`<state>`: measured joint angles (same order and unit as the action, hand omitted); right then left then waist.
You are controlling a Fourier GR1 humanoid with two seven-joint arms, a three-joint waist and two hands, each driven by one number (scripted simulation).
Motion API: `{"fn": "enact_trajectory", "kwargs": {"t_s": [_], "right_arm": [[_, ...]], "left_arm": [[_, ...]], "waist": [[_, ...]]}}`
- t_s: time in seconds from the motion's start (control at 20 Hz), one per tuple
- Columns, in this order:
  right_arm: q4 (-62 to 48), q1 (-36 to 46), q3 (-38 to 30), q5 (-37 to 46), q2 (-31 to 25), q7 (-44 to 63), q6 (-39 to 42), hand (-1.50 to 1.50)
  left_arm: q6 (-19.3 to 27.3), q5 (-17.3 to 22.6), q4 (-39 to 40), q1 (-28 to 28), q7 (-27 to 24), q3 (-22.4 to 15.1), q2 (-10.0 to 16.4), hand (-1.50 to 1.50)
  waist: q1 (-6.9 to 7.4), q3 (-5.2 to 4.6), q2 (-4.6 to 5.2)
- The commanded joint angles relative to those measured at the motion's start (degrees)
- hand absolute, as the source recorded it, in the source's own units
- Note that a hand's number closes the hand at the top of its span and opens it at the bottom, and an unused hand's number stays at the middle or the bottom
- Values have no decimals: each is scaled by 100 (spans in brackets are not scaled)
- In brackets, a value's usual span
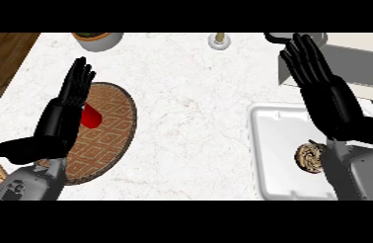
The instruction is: Pick the eggplant from the tray and place it in the tiered shelf
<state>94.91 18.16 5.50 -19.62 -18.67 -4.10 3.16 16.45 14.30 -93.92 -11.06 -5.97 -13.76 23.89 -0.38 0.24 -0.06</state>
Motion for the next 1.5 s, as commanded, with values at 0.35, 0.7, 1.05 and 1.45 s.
{"fn": "enact_trajectory", "kwargs": {"t_s": [0.35,0.7,1.05,1.45], "right_arm": [[-1681,-1071,-549,2199,-1684,807,-1236,150],[-1085,-2011,394,3162,-650,969,-2166,-150],[-149,-2065,891,4985,-1700,3283,-2061,-150],[518,-1584,1464,4830,-2677,5180,711,-150]], "left_arm": [[-115,299,876,1233,719,479,493,0],[-749,690,1021,1310,1019,882,788,0],[-741,538,1373,1176,821,820,606,0],[-938,580,1242,1261,809,885,669,0]], "waist": [[-139,-115,164],[11,-29,-3],[-50,-59,2],[109,-54,9]]}}
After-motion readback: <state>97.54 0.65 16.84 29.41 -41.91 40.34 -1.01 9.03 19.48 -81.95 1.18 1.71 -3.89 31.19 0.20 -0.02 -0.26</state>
